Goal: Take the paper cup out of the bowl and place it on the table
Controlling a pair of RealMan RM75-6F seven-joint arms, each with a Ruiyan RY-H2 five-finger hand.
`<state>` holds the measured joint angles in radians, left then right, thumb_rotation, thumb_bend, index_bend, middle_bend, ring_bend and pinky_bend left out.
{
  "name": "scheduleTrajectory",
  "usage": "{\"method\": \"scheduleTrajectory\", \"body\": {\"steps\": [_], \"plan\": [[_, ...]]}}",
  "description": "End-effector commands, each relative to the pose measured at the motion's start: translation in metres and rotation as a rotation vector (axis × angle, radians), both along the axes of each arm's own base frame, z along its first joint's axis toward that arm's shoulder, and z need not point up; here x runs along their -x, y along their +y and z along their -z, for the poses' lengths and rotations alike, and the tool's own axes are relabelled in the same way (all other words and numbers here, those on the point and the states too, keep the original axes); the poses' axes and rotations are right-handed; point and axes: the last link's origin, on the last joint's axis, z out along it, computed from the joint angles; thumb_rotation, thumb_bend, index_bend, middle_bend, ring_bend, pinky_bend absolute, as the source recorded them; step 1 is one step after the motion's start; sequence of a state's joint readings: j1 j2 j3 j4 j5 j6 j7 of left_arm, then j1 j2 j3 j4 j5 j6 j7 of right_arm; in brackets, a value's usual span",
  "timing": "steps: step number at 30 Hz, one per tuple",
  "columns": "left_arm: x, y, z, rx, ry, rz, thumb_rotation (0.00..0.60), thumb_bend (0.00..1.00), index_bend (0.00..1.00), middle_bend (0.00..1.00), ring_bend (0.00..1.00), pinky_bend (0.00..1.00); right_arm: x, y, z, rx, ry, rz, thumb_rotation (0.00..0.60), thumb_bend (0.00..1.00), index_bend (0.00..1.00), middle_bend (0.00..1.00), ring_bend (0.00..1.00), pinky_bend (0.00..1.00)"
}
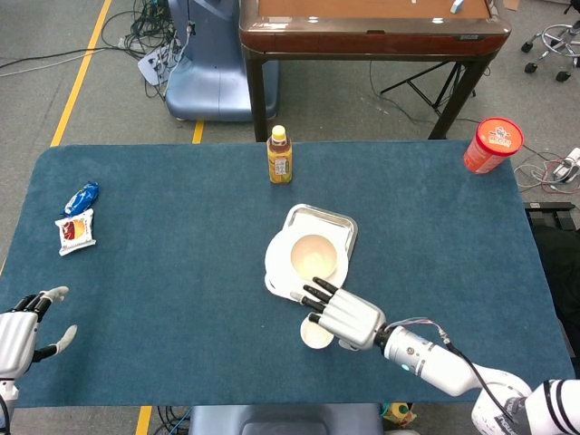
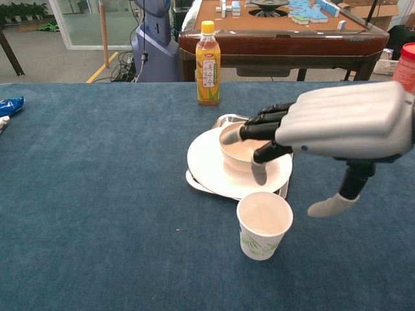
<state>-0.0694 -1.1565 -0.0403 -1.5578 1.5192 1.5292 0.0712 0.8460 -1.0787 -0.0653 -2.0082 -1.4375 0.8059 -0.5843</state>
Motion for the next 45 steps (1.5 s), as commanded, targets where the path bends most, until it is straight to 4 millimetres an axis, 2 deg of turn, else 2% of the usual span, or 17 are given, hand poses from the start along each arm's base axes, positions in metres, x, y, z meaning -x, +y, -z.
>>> {"method": "scheduleTrajectory", "body": {"steps": [1,6,7,15,22,27,34,36,45], "plan": [[-0.001,0.000,0.001,0.001,0.002,0.003,0.600,0.24,0.27,0.37,0.34,0.59,0.002,0.000,-0.016,0.046,-0.059,0.047,0.600,0.32,0.34,0.04,0.00,0.00],[-0.001,0.000,0.002,0.004,0.003,0.005,0.600,0.24,0.27,0.37,0.34,0.59,0.013,0.000,-0.038,0.150,-0.146,0.124,0.600,0.35,0.34,0.08,0.00,0.00],[-0.001,0.000,0.002,0.004,0.004,0.005,0.600,0.24,0.27,0.37,0.34,0.59,0.021,-0.001,-0.047,0.210,-0.160,0.148,0.600,0.35,0.34,0.08,0.00,0.00],[-0.002,0.001,0.004,0.002,0.006,0.016,0.600,0.24,0.27,0.37,0.34,0.59,0.061,0.010,-0.077,0.456,-0.184,0.280,0.600,0.35,0.34,0.09,0.00,0.00],[-0.003,0.000,0.007,0.005,0.007,0.027,0.600,0.24,0.27,0.37,0.34,0.59,0.104,0.029,-0.092,0.646,-0.178,0.404,0.600,0.35,0.34,0.09,0.00,0.00],[-0.004,0.001,0.008,0.002,0.004,0.036,0.600,0.24,0.27,0.37,0.34,0.59,0.133,0.044,-0.103,0.701,-0.210,0.525,0.600,0.35,0.34,0.09,0.00,0.00],[-0.004,0.002,0.008,-0.005,0.005,0.039,0.600,0.24,0.28,0.37,0.34,0.59,0.164,0.056,-0.108,0.758,-0.240,0.607,0.600,0.35,0.34,0.10,0.00,0.00],[-0.004,0.001,0.008,-0.004,0.006,0.040,0.600,0.24,0.28,0.37,0.34,0.59,0.171,0.057,-0.108,0.756,-0.251,0.646,0.600,0.35,0.35,0.10,0.00,0.00],[-0.004,0.002,0.010,0.005,0.004,0.043,0.600,0.24,0.29,0.37,0.34,0.59,0.176,0.052,-0.115,0.751,-0.280,0.657,0.600,0.35,0.37,0.11,0.00,0.00]]}}
